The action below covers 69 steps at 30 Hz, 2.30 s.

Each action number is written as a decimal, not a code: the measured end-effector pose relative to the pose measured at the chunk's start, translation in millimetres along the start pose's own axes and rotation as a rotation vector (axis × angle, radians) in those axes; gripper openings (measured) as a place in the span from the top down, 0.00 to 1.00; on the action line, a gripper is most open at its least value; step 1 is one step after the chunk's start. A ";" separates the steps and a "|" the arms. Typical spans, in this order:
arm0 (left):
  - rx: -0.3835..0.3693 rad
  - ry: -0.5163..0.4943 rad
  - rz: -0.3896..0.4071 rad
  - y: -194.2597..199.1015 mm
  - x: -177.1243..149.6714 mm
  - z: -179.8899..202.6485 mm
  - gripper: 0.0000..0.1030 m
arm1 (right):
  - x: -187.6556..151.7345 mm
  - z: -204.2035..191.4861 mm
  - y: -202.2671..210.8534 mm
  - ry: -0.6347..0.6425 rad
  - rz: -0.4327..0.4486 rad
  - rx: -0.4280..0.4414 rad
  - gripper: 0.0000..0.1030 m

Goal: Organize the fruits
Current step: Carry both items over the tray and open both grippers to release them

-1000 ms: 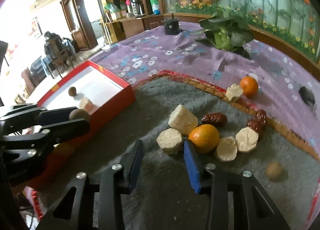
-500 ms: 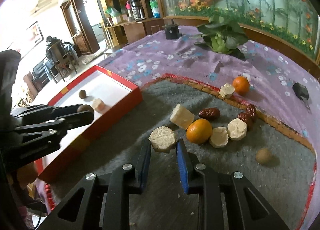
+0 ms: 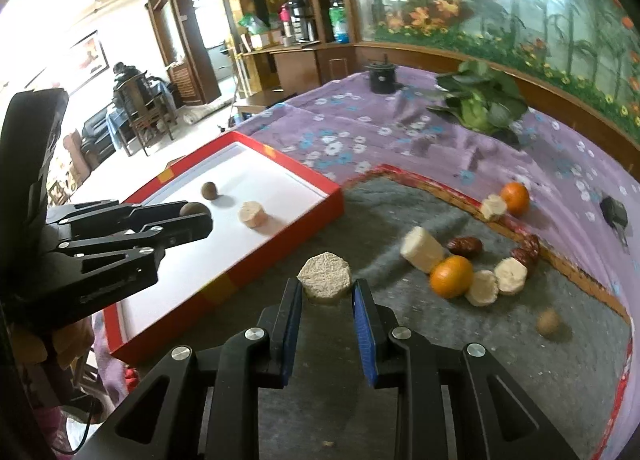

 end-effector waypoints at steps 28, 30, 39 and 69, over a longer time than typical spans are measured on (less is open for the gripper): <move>0.056 0.148 -0.082 -21.3 -41.3 -78.2 0.77 | 5.4 -84.0 -63.1 0.144 -0.115 0.067 0.76; 0.054 0.150 -0.086 -24.7 -41.3 -78.5 0.77 | 4.9 -86.3 -69.6 0.148 -0.127 0.066 0.76; 0.078 0.152 -0.094 -34.5 -39.1 -86.0 0.77 | 2.9 -91.7 -93.3 0.150 -0.168 0.071 0.76; 0.097 0.151 -0.065 -17.3 -28.0 -68.7 0.51 | 8.1 -60.4 -47.5 0.074 -0.089 0.059 0.65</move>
Point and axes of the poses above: each gripper's, at about its wrist camera, not at the fingertips, and y roughly against the way its jaws point, z to its right, x to its top, the point moved 8 cm from there along -y, roughly the way its jaws point, and after that the axes turned 14 degrees about -y, right-handed, at the moved point
